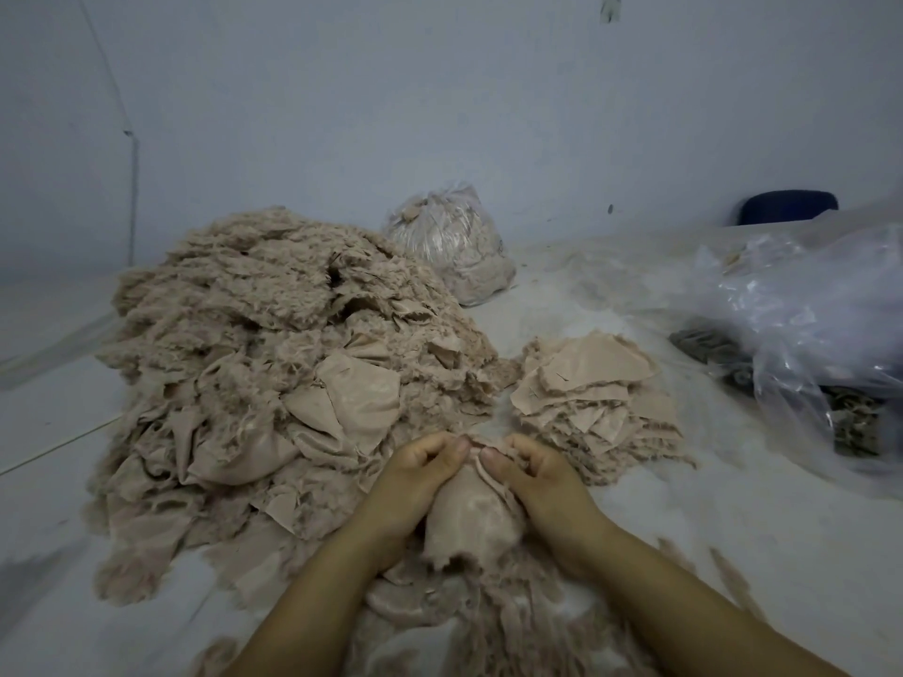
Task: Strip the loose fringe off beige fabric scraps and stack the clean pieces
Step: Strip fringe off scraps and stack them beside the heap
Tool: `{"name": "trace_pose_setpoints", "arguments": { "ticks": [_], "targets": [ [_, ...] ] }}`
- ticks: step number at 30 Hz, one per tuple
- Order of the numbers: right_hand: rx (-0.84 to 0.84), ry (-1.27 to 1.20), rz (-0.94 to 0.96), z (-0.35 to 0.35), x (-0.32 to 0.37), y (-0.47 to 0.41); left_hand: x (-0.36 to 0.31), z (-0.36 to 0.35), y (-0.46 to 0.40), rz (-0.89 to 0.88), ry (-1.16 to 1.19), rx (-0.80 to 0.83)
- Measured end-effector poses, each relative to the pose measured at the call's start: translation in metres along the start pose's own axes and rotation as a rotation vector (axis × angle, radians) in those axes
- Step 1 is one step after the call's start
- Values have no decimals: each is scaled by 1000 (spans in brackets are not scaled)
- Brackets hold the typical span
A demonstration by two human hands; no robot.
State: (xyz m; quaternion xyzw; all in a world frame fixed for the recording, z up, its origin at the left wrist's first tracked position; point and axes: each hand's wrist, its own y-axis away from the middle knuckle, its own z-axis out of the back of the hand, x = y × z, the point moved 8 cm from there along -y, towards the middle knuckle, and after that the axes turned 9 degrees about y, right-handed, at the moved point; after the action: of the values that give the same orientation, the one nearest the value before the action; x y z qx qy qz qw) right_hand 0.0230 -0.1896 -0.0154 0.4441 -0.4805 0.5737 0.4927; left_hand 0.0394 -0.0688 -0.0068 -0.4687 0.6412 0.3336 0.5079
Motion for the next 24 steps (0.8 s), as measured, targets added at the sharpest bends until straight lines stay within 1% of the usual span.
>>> {"name": "trace_pose_setpoints", "arguments": {
  "ticks": [2,5,6,9,11,13,15,17,19,20,21,23,24],
  "targets": [
    [-12,66,32,0,2,1,5,-5,0,17,2,3],
    [-77,221,90,-3,8,3,7,-11,3,2,-129,-29],
    [-111,235,98,-1,8,2,6,-14,4,-10,-158,-22],
    [-198,117,73,13,7,-2,3,-17,4,-15,-155,-18],
    [-224,66,59,20,5,-3,2,-17,3,-5,-128,-12],
    [-217,5,43,20,3,-3,4,-19,3,16,-104,14],
    [-194,-109,10,20,-1,-3,6,-20,4,35,-85,40],
    [-242,-204,-50,29,-5,-4,7,-13,4,46,-83,17],
    [-319,-219,-100,44,-8,-4,6,0,4,49,-64,-60],
    [-317,-182,-115,49,-8,-4,4,7,4,47,-25,-109],
    [-270,-126,-124,49,-7,-2,2,12,4,44,35,-152],
    [-81,-3,-114,35,-4,1,2,17,4,46,168,-204],
    [5,63,-90,26,-3,3,2,17,4,45,197,-217]
  ]
}}
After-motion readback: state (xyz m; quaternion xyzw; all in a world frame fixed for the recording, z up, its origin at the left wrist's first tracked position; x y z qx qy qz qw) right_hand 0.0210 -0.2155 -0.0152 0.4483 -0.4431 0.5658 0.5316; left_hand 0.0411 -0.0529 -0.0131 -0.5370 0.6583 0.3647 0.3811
